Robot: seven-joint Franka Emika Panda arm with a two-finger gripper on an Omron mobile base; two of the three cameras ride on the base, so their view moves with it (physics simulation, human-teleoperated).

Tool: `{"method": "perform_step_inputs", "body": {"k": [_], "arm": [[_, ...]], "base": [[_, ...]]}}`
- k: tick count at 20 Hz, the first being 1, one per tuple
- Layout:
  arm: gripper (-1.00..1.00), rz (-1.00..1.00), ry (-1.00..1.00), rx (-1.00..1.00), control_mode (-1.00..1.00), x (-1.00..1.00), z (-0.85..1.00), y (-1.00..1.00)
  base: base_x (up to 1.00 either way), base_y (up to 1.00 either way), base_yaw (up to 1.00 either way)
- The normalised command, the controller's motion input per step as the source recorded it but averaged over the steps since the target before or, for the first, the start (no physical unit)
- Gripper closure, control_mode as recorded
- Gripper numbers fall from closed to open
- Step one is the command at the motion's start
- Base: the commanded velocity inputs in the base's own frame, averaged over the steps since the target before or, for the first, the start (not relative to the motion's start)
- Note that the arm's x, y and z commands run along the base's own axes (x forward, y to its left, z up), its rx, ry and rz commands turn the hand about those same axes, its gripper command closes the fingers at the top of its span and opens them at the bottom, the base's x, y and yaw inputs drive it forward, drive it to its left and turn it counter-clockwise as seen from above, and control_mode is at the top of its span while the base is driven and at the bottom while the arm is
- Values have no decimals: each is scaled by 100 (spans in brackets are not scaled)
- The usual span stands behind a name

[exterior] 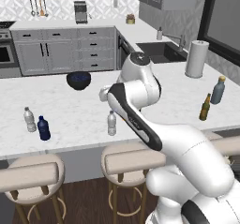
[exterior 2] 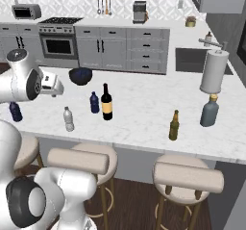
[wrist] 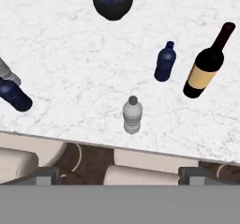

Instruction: Move the plastic bottles in the middle to the plastics group, and the glass bottles in the middle to the glass group.

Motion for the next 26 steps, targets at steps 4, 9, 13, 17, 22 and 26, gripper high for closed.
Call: {"method": "perform_step_inputs", "body": {"k": [4, 9, 13, 17, 22, 26], "arm": [[-100, -3, 0, 0, -100, 78, -6, 20], [-100, -1, 7, 0, -100, 12, -4, -7], [-100, 0, 14, 0, -100, -5, -21, -18], [-100, 0, 8, 0, -100, 0, -50, -18], [-100, 0, 2, 0, -100, 0, -37, -6], [-100, 0, -1, 0, -100, 5, -36, 0]], "base": [[0, 0, 0], [0, 0, 0], [0, 0, 0], [0, 0, 0], [0, 0, 0], [0, 0, 0]]}}
